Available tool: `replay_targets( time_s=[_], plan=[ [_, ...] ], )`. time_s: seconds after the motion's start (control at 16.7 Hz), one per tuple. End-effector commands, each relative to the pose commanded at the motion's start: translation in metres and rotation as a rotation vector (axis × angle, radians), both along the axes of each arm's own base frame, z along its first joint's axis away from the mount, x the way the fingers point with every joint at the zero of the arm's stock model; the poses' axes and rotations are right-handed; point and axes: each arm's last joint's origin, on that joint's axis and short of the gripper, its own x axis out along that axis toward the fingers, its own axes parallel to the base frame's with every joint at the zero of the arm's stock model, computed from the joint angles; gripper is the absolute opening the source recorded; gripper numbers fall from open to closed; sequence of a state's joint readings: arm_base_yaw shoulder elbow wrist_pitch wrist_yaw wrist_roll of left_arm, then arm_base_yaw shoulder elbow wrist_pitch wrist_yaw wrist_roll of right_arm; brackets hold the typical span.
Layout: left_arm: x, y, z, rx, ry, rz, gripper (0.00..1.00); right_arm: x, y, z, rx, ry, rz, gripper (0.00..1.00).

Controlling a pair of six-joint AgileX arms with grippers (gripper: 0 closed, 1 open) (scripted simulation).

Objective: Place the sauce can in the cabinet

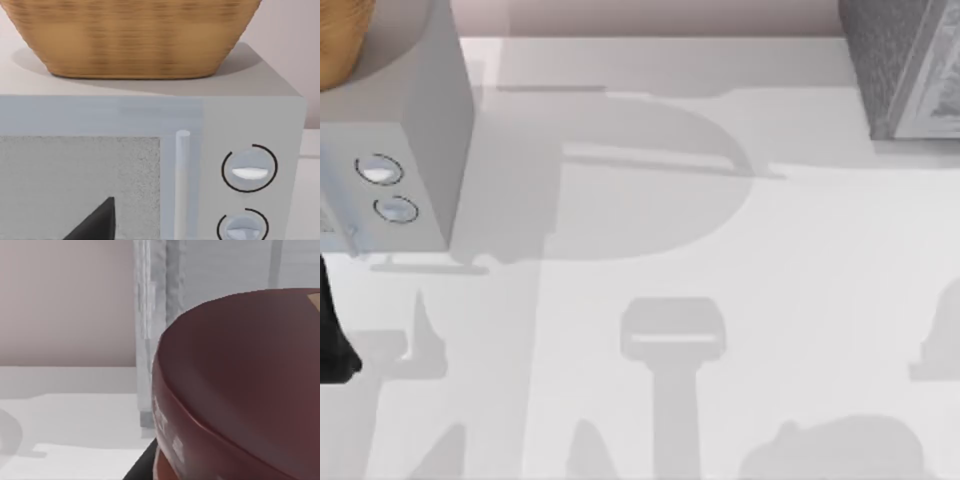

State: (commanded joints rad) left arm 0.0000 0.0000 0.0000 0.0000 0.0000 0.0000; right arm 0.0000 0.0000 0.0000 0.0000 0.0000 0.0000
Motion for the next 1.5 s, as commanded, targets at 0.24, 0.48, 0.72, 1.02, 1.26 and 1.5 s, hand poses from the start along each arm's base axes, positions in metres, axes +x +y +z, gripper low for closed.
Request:
replay_targets(
  time_s=[0.24, 0.48, 0.72, 1.02, 1.26, 1.5],
  plan=[
    [0.0, 0.0, 0.0, 0.0, 0.0, 0.0, 1.0, 0.0, 0.0, 0.0, 0.001, 0.002, 0.006, 0.0],
    [0.0, 0.0, 0.0, 0.0, 0.0, 0.0, 1.0, 0.001, 0.003, 0.025, 0.008, 0.024, 0.021, 0.0],
    [0.0, 0.0, 0.0, 0.0, 0.0, 0.0, 1.0, 0.007, 0.006, 0.09, 0.016, 0.049, 0.023, 0.0],
    [0.0, 0.0, 0.0, 0.0, 0.0, 0.0, 1.0, 0.036, 0.013, 0.201, 0.017, 0.049, 0.006, 0.0],
    [0.0, 0.0, 0.0, 0.0, 0.0, 0.0, 1.0, 0.073, 0.023, 0.283, 0.012, 0.032, -0.004, 0.0],
    [0.0, 0.0, 0.0, 0.0, 0.0, 0.0, 1.0, 0.109, 0.036, 0.34, 0.007, 0.009, -0.004, 0.0]
  ],
)
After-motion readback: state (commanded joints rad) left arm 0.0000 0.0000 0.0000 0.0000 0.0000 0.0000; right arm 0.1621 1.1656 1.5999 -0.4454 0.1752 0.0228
